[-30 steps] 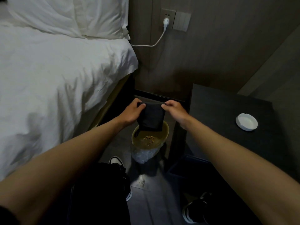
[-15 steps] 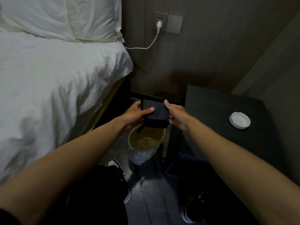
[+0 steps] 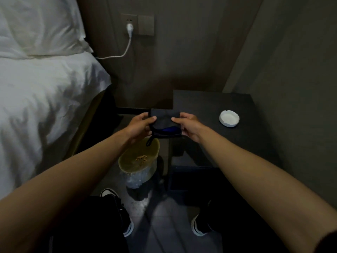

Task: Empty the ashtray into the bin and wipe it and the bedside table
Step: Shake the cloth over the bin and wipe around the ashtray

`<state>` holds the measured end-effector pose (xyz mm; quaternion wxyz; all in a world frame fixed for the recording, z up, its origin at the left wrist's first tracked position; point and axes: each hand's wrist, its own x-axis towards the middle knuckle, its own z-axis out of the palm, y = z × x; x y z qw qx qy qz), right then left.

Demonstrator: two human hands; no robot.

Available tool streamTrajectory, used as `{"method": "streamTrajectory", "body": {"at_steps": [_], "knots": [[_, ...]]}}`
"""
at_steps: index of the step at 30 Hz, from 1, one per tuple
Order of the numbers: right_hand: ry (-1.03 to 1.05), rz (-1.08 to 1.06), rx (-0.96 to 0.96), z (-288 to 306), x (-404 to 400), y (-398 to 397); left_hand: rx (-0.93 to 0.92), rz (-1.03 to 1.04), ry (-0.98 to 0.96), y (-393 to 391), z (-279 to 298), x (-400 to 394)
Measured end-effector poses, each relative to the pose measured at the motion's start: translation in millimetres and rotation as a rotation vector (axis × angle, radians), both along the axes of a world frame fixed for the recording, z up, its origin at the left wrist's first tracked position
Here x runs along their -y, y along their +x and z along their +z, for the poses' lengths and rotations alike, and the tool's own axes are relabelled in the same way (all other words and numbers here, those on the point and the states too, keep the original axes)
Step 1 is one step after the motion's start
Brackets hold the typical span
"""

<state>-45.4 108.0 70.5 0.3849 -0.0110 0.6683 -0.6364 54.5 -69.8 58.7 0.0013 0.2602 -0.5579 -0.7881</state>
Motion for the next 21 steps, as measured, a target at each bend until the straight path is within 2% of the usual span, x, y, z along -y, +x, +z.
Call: {"method": "streamTrajectory", "body": {"at_steps": [4,10,16,21], "knots": [[-0.026,0.006,0.072,1.6,-24.4,-11.1,0.048,0.007,-0.086,-17.7,0.6,-25.5],[-0.13,-0.069,0.134,-8.3,-65.0,-27.8,0.073,-0.081,0.033,-48.3,8.7,-70.5],[-0.019,-0.141,0.082,-24.0,-104.5,-44.6,0.087,-0.18,0.02,-73.3,0.2,-98.5],[0.018,-0.228,0.058,-36.0,-135.1,-62.3,0.094,-0.183,0.041,-97.7,-9.6,-133.3]]}}
